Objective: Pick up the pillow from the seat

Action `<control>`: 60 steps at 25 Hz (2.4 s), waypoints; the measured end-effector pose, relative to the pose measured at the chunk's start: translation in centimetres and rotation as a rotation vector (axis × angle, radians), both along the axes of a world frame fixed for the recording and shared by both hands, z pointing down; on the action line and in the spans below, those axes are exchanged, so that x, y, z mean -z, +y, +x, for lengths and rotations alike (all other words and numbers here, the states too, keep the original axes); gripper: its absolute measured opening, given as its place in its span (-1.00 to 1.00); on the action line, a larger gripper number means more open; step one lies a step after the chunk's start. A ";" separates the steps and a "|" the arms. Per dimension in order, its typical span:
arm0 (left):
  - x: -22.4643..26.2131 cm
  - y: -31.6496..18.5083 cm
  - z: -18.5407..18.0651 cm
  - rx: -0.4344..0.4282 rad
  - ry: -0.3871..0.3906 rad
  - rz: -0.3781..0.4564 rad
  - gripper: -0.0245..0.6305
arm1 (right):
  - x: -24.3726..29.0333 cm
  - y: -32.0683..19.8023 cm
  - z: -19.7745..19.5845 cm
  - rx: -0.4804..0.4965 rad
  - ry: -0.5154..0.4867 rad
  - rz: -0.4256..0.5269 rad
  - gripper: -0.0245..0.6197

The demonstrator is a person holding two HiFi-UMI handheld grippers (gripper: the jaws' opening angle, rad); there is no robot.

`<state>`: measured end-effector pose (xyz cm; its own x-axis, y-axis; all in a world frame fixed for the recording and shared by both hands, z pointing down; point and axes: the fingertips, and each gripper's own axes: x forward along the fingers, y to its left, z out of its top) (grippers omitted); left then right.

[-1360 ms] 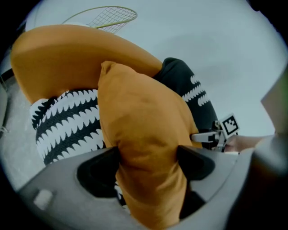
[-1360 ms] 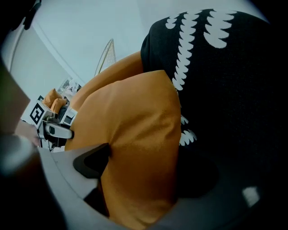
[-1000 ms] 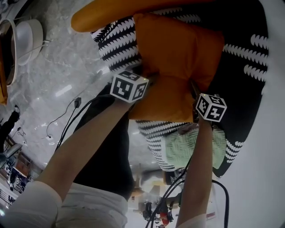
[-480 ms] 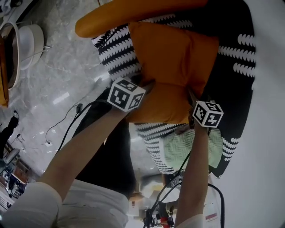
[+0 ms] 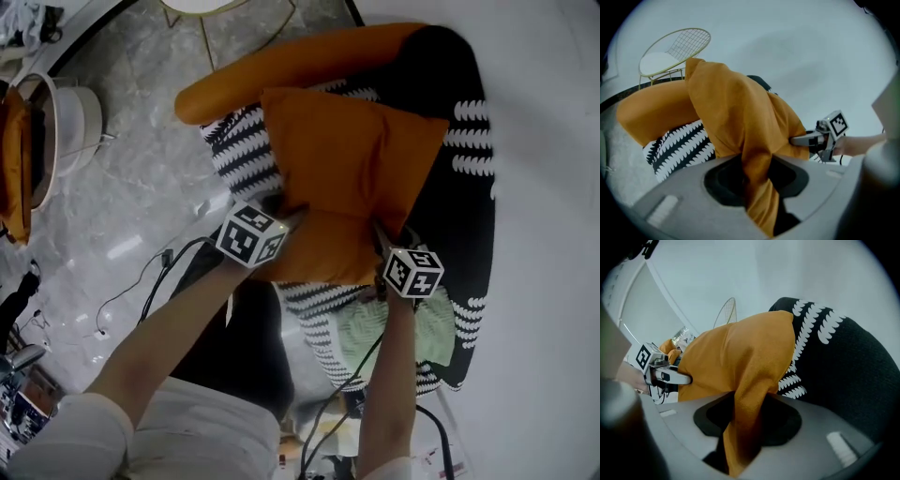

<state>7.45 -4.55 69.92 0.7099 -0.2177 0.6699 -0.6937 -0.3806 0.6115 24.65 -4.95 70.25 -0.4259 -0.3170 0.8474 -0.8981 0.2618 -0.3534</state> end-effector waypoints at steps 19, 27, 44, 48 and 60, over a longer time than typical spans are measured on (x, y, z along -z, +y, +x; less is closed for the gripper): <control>19.6 -2.2 -2.7 -0.177 -0.005 0.145 -0.53 | 18.6 0.6 -3.0 -0.124 -0.091 0.124 -0.43; 27.5 -1.4 -2.5 -0.275 0.002 0.228 -0.53 | 26.1 3.3 -3.2 -0.249 -0.090 0.186 -0.43; 39.7 1.5 1.7 -0.509 0.101 0.351 -0.51 | 38.2 10.1 -0.7 -0.466 -0.048 0.333 -0.43; 41.5 3.0 2.7 -0.571 0.130 0.381 -0.51 | 39.8 12.3 -0.1 -0.519 -0.040 0.371 -0.43; 46.2 10.7 3.5 -0.633 0.152 0.459 -0.49 | 44.1 21.8 -0.4 -0.628 -0.001 0.458 -0.43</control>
<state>10.98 6.13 23.75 0.8673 0.0269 0.4970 -0.1831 -0.9112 0.3689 24.22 16.80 26.11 -0.0507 -0.8178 0.5732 -0.9262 -0.1763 -0.3334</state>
